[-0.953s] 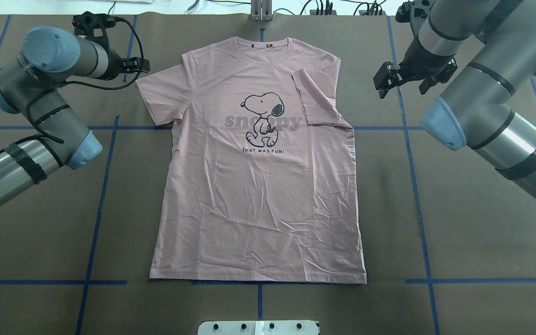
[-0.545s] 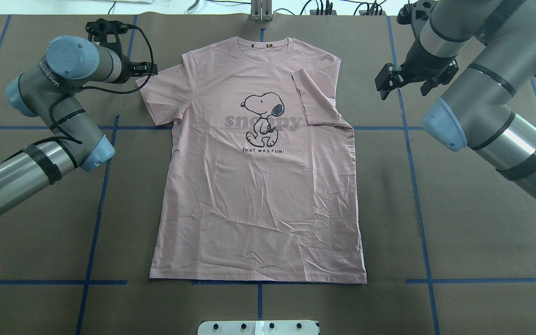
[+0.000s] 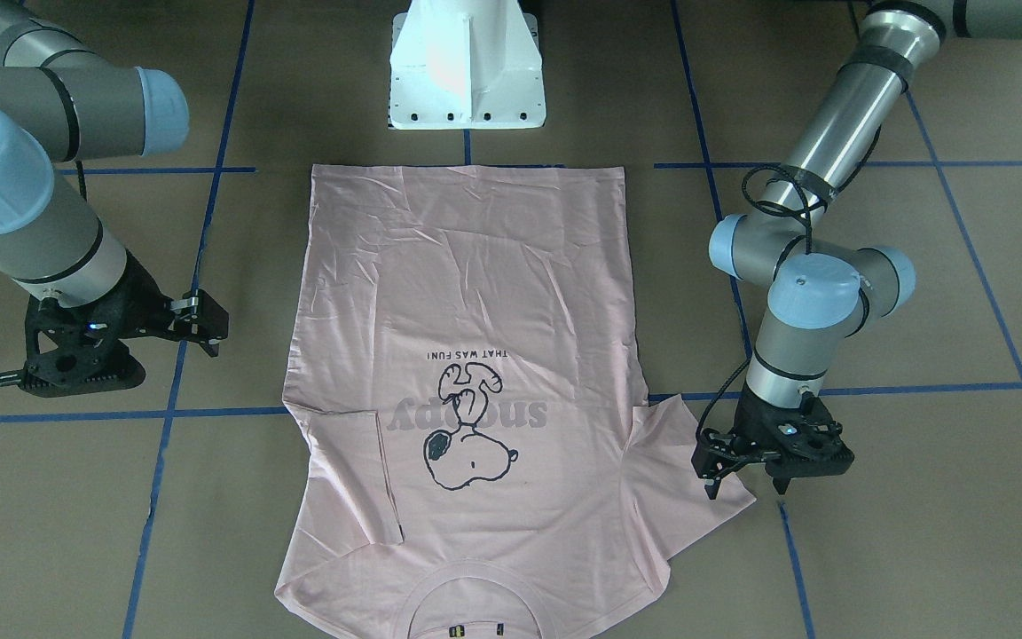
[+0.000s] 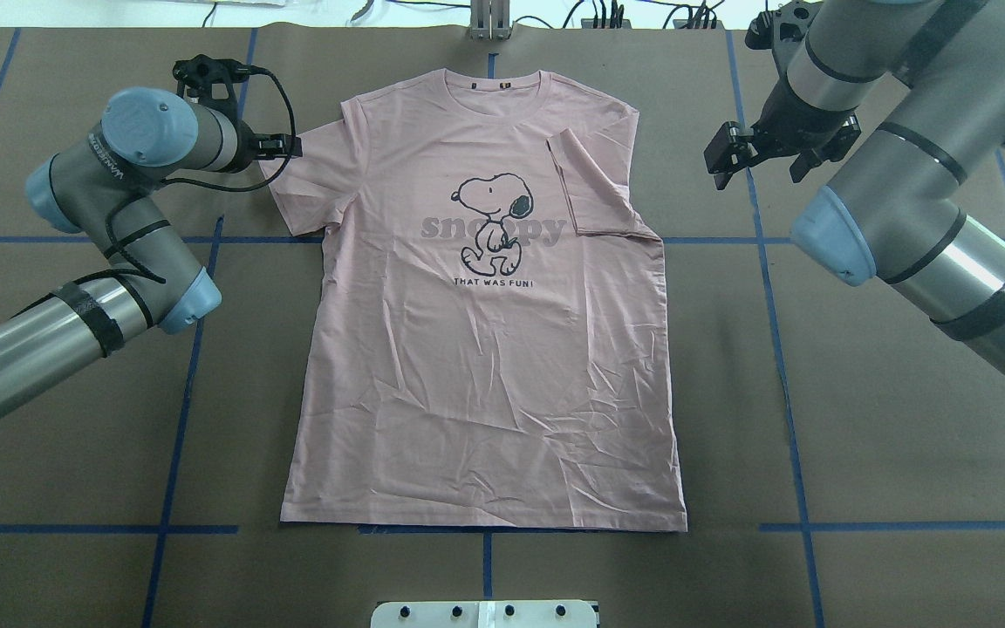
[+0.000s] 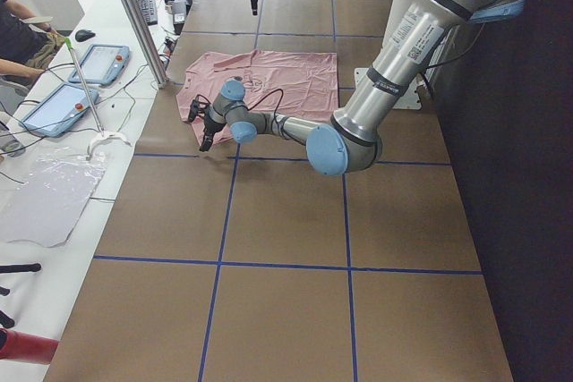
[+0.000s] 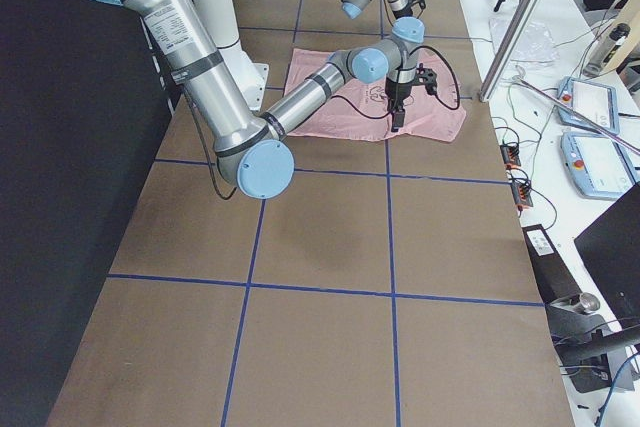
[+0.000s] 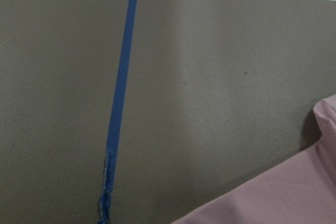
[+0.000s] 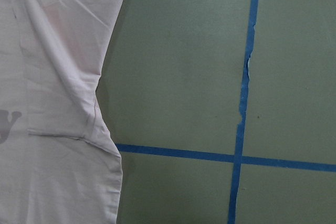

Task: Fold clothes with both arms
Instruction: 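Move the left gripper toward the sleeve nearest it while the right arm holds back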

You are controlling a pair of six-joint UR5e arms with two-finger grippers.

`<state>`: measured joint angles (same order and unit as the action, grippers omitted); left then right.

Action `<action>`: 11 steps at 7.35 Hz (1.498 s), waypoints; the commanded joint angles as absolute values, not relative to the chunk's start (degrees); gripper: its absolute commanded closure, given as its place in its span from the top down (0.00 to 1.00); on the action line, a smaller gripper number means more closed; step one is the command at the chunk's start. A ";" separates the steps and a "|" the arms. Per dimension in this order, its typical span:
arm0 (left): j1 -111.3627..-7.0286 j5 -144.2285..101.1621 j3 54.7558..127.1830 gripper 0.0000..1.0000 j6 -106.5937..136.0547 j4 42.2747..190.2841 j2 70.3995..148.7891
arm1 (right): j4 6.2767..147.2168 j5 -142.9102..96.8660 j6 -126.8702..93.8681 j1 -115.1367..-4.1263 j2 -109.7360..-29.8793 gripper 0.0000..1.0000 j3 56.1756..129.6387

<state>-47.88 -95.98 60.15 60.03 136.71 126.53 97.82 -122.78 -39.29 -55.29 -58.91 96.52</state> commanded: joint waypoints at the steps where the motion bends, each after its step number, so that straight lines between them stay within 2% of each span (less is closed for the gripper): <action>1: -47.81 -95.98 59.50 0.89 60.03 136.76 126.65 | 97.82 -122.78 -39.46 -55.28 -58.89 1.00 96.59; 3: -47.81 -95.89 59.07 0.85 60.03 136.85 126.74 | 97.82 -122.78 -39.46 -55.28 -58.97 1.00 96.50; 4: -47.81 -95.71 58.98 0.70 60.12 137.11 126.74 | 97.82 -122.78 -39.46 -55.28 -58.97 1.00 96.50; 7: -47.81 -95.62 58.89 0.00 60.03 137.20 126.74 | 97.82 -122.78 -39.29 -55.28 -59.06 1.00 96.42; 11: -48.86 -96.15 59.41 0.00 60.03 136.85 128.31 | 97.82 -122.70 -39.29 -55.28 -59.50 1.00 96.42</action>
